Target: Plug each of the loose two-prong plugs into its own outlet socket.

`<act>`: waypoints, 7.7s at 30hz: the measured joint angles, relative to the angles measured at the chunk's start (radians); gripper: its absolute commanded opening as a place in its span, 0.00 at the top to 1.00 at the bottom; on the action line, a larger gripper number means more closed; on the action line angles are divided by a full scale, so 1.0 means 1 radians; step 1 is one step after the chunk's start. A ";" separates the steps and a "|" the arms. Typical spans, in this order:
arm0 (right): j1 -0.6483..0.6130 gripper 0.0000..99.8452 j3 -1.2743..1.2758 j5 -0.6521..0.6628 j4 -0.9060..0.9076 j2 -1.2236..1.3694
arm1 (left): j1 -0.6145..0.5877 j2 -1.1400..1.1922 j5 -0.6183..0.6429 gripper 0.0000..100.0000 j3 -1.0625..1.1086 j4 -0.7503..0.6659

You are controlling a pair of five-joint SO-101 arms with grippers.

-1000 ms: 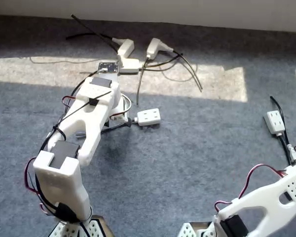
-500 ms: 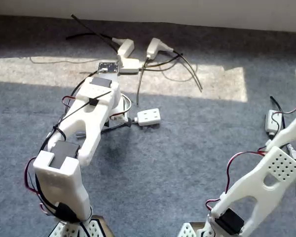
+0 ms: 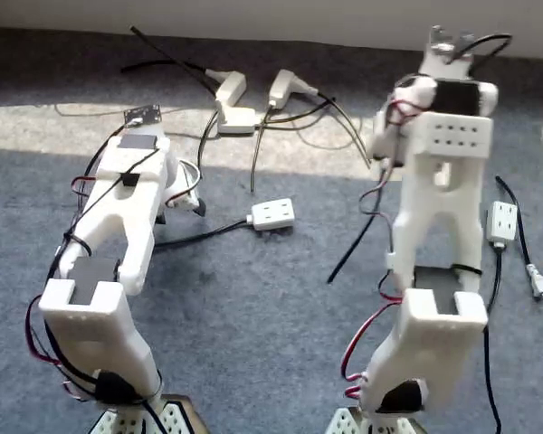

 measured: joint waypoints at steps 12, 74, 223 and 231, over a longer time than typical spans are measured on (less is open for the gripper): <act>-0.368 0.80 0.433 -0.103 -0.100 -0.018 | -0.003 0.000 0.012 0.74 -0.006 0.000; 0.511 0.75 1.272 0.083 -0.681 -0.474 | 0.646 0.118 0.396 0.74 -0.207 -0.025; -0.135 0.99 1.475 0.184 -0.557 -1.475 | 0.852 -0.488 -0.397 0.99 1.158 -1.972; -0.150 0.99 1.679 0.209 -0.703 -1.487 | 0.865 -0.486 -0.397 0.99 1.137 -1.973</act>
